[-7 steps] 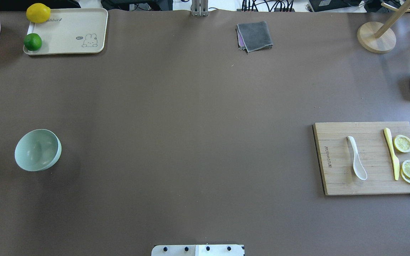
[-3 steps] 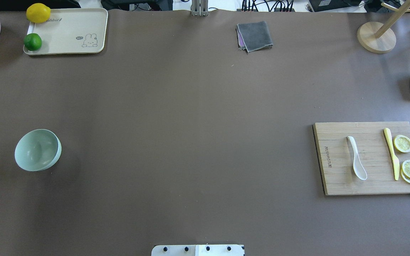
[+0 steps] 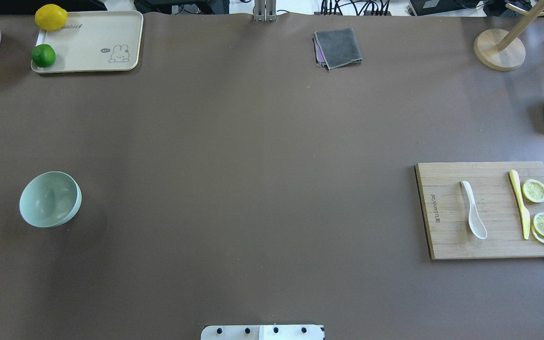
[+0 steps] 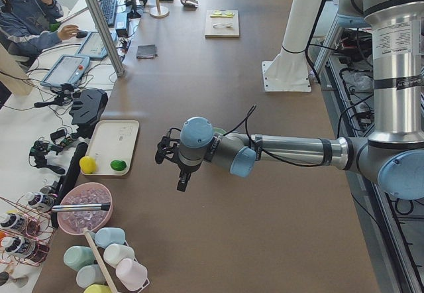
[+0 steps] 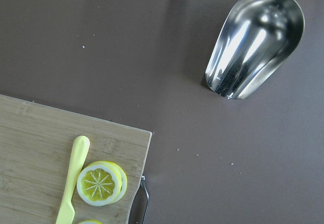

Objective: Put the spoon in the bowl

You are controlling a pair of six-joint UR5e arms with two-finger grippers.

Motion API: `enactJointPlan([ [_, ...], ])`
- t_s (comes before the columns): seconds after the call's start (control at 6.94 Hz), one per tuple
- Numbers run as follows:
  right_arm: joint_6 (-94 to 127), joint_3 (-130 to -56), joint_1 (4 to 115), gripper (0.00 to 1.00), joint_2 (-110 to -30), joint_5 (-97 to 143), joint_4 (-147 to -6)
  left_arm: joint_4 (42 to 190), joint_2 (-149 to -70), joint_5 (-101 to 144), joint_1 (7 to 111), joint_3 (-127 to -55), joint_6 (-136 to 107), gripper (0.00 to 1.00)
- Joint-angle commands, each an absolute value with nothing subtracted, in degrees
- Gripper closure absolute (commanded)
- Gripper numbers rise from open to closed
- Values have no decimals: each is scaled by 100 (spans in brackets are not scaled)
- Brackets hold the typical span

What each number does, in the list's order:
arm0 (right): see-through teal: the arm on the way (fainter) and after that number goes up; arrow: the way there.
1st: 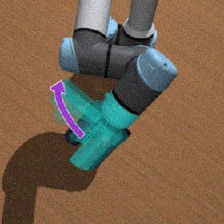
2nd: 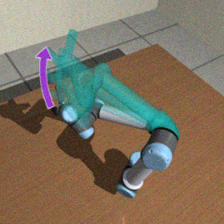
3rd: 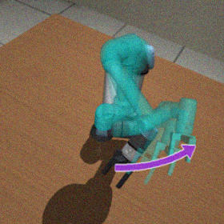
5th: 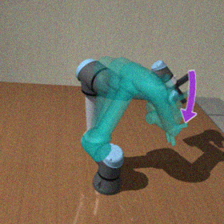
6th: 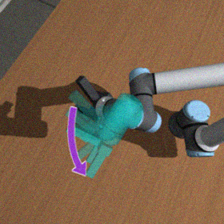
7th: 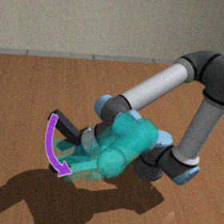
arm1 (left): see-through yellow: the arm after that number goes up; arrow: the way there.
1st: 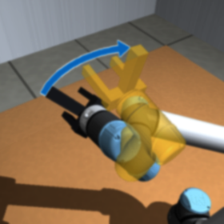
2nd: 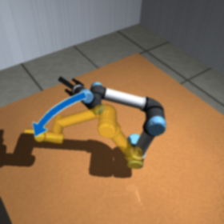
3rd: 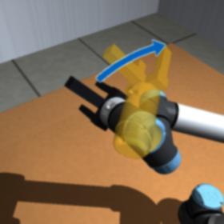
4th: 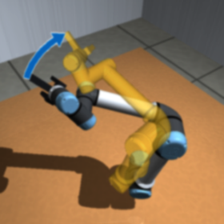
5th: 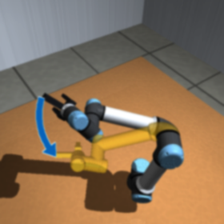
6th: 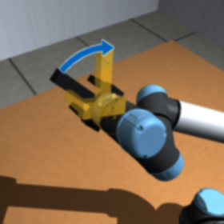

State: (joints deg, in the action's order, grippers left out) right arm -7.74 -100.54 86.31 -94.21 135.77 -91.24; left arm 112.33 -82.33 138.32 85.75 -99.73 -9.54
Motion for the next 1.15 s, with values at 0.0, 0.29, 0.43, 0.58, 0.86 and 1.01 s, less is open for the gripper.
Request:
enactJointPlan([
  [0.0,-773,-10081,8631,0,-9422,13649,-9123,11276,-8218,13835,8080,-10229,-1236,3],
  [0.29,-791,-10134,8622,0,-9413,13649,-9106,11642,-8183,13608,7255,-10397,-2554,2],
  [0.43,-817,-10099,8596,0,-9413,13649,-8975,11759,-8087,13431,6851,-10397,-2723,2],
  [0.58,-791,-10055,8596,0,-9430,13684,-8800,11760,-8077,13256,6568,-10397,-2820,3],
  [0.86,-817,-10046,8596,0,-9535,13790,-8685,11768,-8077,13034,5970,-10371,-3198,3],
  [1.01,-791,-10046,8578,0,-9536,13790,-8675,11769,-8077,13034,5707,-10354,-3399,3],
])
